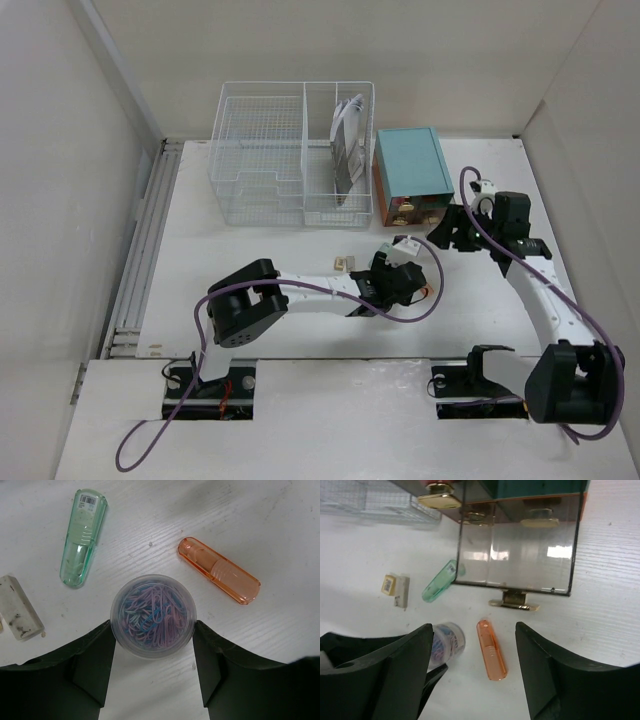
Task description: Organize the desk
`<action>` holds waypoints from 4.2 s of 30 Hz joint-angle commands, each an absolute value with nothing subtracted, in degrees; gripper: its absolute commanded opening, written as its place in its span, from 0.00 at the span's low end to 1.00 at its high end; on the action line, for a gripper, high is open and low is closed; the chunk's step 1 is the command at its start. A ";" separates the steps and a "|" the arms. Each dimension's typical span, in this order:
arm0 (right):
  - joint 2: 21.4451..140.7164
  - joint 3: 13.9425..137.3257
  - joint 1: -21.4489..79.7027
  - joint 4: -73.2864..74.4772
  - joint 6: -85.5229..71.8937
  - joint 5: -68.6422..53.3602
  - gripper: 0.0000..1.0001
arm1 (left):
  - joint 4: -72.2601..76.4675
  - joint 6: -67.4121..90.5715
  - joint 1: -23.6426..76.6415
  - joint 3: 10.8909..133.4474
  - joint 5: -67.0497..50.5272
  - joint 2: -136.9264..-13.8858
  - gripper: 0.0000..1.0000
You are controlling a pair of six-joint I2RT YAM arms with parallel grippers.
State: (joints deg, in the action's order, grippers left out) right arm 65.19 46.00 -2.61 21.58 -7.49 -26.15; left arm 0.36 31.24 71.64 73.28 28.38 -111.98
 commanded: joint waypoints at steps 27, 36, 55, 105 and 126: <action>48.25 55.02 -2.99 18.37 0.26 -1.93 0.12 | -3.42 21.09 62.31 103.69 24.96 -109.67 0.00; 47.55 54.23 -2.99 18.37 -0.26 0.35 0.11 | -7.65 19.25 59.94 122.69 15.56 -120.76 0.00; 47.55 54.23 -2.99 18.37 -0.79 2.11 0.13 | -8.26 19.78 58.89 122.70 12.04 -125.42 0.39; 50.27 53.70 -4.39 21.52 -1.32 -8.04 0.00 | -3.26 20.30 57.13 117.96 12.72 -119.99 0.46; 74.43 56.34 -5.62 30.67 6.06 -32.79 0.00 | 2.81 32.60 63.02 60.13 31.28 -89.47 0.75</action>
State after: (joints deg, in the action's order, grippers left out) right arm 73.03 53.32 -5.56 31.48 5.37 -31.33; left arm 1.04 27.20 62.89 61.63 26.20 -91.07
